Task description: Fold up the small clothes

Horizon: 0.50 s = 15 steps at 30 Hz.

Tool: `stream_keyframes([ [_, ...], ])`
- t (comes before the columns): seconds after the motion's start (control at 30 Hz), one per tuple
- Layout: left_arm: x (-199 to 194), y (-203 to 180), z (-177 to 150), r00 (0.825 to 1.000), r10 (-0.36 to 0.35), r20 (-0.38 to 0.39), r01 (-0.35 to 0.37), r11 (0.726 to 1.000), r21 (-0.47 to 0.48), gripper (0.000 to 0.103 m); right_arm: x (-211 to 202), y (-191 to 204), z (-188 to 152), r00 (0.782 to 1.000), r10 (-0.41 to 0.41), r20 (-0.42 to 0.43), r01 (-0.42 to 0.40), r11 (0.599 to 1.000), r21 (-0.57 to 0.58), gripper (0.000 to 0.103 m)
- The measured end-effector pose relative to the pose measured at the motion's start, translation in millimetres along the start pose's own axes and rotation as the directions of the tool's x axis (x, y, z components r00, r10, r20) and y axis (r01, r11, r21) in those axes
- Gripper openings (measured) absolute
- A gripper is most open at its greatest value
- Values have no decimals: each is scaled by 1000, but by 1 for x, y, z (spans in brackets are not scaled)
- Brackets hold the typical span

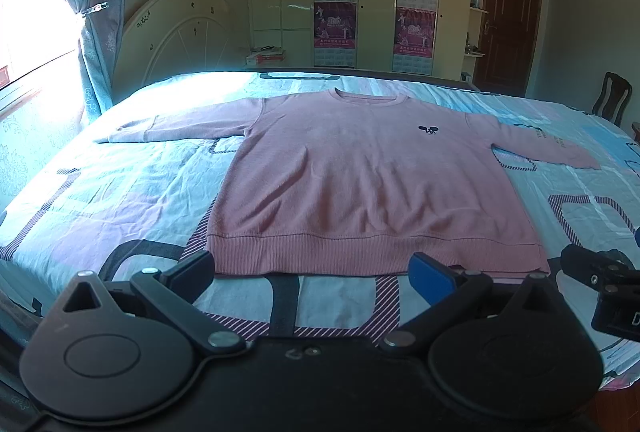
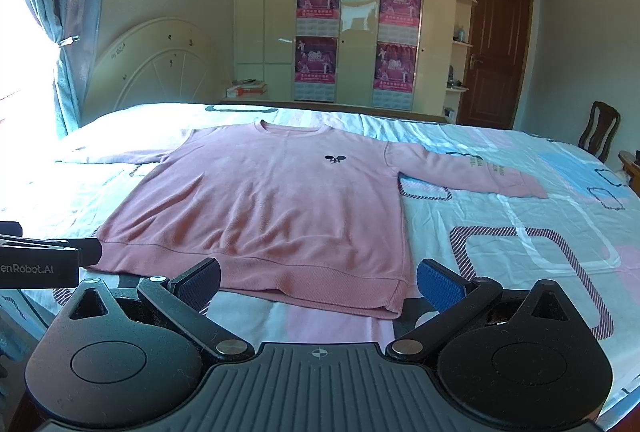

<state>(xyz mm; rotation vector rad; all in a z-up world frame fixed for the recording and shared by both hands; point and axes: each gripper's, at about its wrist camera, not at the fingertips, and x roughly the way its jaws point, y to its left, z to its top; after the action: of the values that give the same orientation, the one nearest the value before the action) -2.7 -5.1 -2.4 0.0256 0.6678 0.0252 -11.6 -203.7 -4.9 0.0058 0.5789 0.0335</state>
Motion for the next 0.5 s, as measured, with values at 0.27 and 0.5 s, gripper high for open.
stream_keyframes([
  [0.27,0,1,0,1000,1,-1,-1,1000,-3,103,0,0,0,1000,5,-1,-5,1000,-5,103],
  [0.5,6,4,4,1000,-12,-21,12,1000,9,103,5,0,1,1000,4,-10,-4,1000,5,103],
])
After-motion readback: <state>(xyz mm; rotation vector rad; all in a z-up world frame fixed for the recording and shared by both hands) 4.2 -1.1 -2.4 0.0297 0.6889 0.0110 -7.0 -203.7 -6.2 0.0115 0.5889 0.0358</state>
